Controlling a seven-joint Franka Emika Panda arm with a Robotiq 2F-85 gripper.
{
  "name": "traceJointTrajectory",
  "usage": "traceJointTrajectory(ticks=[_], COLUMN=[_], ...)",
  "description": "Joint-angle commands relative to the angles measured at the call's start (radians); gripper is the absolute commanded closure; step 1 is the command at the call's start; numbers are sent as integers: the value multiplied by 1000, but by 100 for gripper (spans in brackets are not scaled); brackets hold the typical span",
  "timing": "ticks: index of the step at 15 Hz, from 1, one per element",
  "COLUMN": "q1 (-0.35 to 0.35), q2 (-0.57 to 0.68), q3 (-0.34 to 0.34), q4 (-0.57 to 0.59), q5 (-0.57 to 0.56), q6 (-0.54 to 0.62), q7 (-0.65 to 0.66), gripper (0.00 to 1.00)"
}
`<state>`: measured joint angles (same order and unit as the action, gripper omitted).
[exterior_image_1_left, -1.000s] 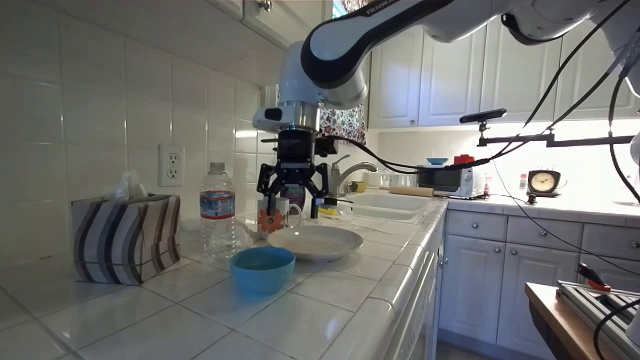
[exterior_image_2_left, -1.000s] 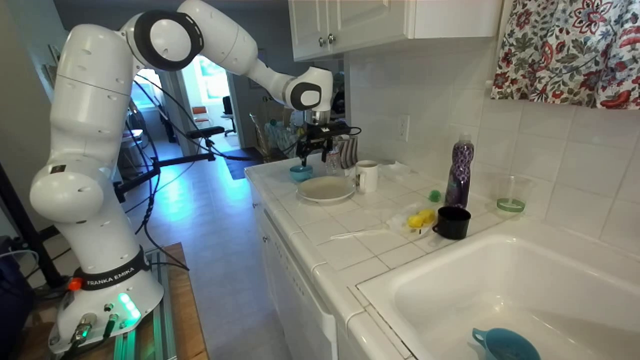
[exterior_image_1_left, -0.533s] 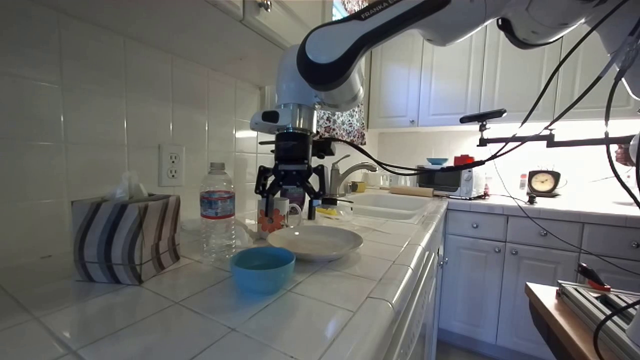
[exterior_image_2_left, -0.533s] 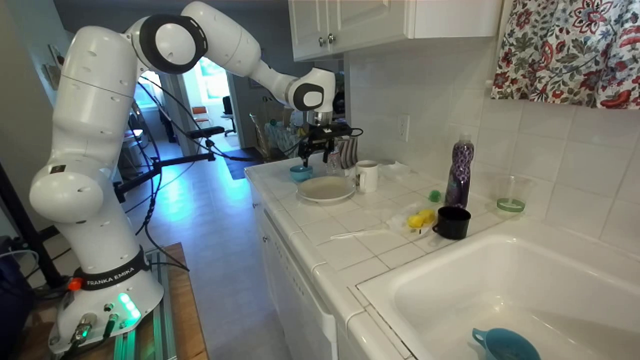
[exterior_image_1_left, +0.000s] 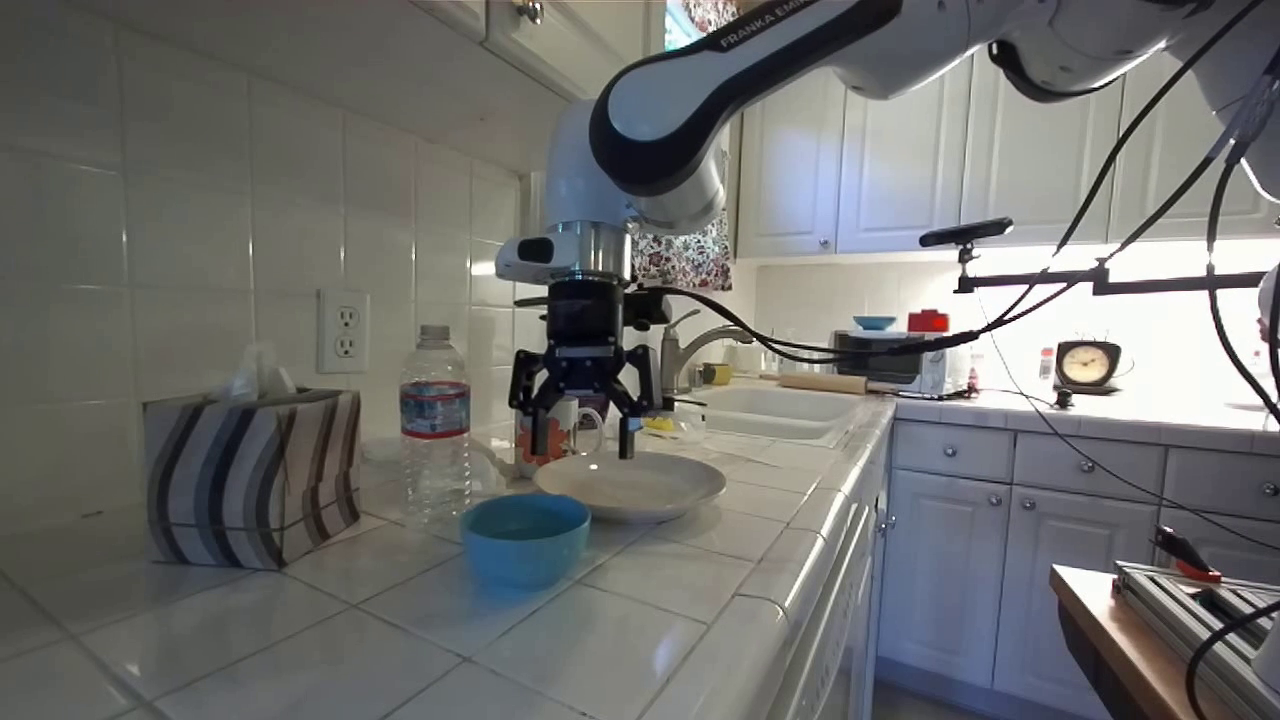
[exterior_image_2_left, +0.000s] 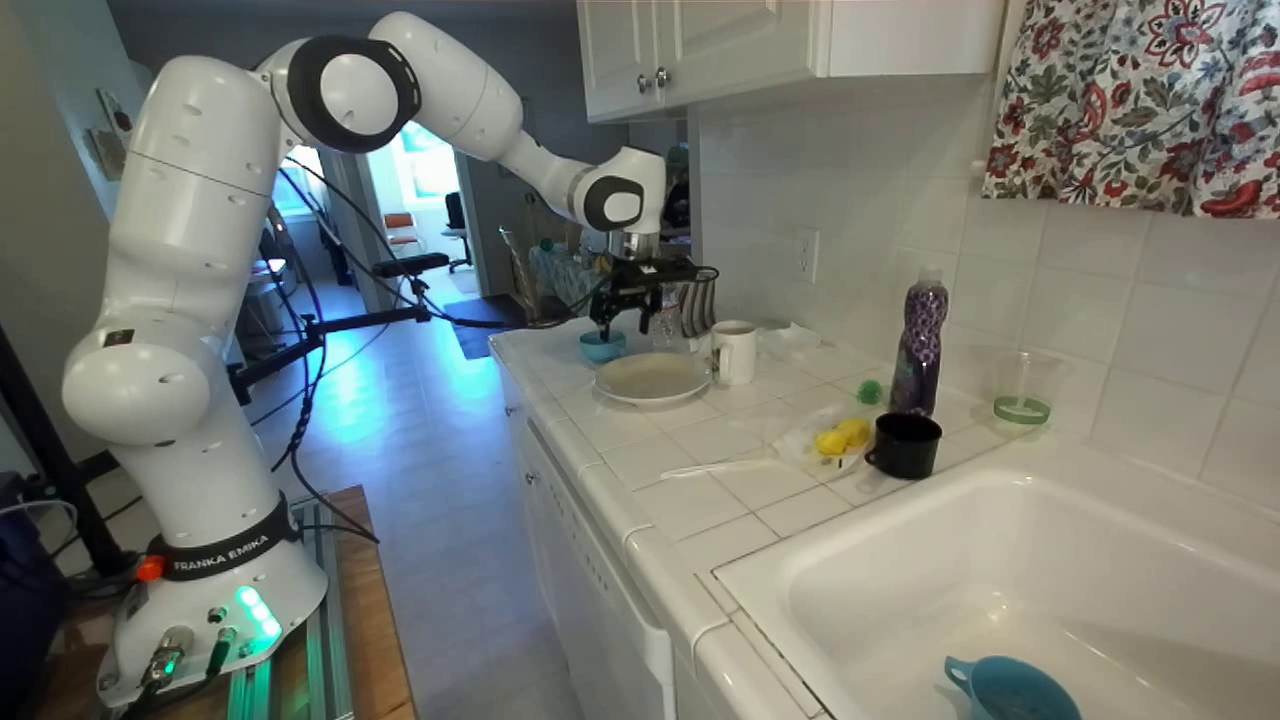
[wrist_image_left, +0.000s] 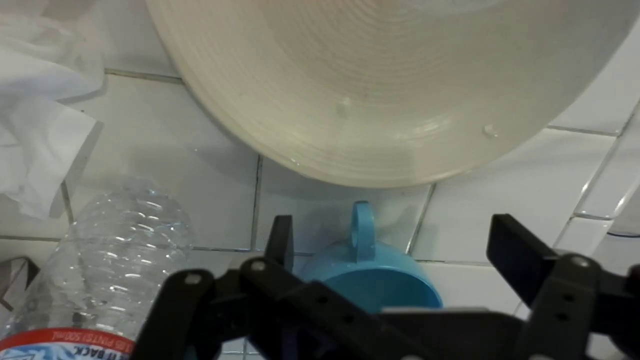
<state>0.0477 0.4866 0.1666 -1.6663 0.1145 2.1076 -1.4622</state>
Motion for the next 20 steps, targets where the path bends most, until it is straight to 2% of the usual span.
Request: traceJointTrajectory(ticks=[1,12,14,15,20], q1=[12,23,23,24,25], q2=[34,88,88,89,89], q3=[11,21,20,20,19], q4=[19,41,42,43,44], q5=[-23,-26,-28,-29,-32], q6=[-4,-10,-10,-10,-12], q7=[10,11,11,12,11], gripper=[0,1,26,29,65])
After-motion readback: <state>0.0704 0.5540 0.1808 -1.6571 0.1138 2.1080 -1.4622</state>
